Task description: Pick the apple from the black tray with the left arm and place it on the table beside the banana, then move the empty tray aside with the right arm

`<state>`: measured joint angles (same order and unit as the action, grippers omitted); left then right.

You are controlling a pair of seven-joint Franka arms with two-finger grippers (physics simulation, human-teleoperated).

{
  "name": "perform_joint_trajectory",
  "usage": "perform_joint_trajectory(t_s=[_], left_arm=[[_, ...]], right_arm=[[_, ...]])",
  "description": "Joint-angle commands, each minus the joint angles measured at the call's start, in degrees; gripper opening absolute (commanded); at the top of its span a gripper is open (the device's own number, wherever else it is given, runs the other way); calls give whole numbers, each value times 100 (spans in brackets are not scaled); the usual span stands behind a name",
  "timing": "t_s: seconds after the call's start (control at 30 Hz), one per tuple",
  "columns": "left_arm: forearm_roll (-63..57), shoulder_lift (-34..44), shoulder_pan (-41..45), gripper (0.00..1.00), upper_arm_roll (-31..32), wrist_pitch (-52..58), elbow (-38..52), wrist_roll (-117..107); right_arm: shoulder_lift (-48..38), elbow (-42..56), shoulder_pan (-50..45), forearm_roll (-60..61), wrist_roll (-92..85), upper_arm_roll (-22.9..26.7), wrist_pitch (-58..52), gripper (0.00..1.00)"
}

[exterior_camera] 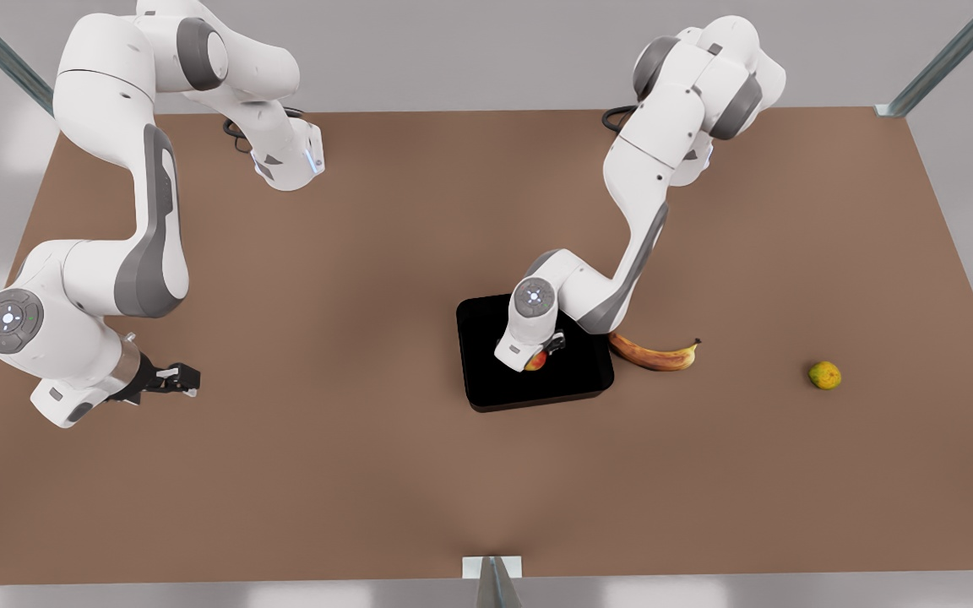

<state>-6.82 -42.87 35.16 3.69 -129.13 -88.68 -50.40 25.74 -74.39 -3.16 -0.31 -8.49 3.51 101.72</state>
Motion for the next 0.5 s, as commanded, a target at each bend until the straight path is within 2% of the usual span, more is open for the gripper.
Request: perform_joint_trajectory(t_s=[0.0, 0.2, 0.23, 0.27, 0.3, 0.37, 0.47], left_arm=[[-109, -55, 0, 100, 0, -78, 0, -383], [-118, -222, 26, 100, 0, -192, 18, -392], [-118, -222, 18, 90, 0, -192, 27, -445], [-118, -222, 18, 67, 0, -192, 27, -471], [-118, -231, 18, 60, 0, -183, 27, -462], [-118, -196, 18, 60, 0, -104, 27, -427], [-92, 481, -131, 60, -26, 1767, 580, -366]], right_arm=[[-7, 3, 0, 5, -21, 1, -3, 100], [-7, 3, 0, 5, -21, 1, -3, 100], [-7, 3, 0, 5, -21, 1, -3, 100], [-7, 3, 0, 5, -21, 1, -3, 100], [-7, 3, 0, 5, -21, 1, -3, 100], [-7, 3, 0, 5, -21, 1, -3, 100], [-7, 3, 0, 5, -21, 1, -3, 100]])
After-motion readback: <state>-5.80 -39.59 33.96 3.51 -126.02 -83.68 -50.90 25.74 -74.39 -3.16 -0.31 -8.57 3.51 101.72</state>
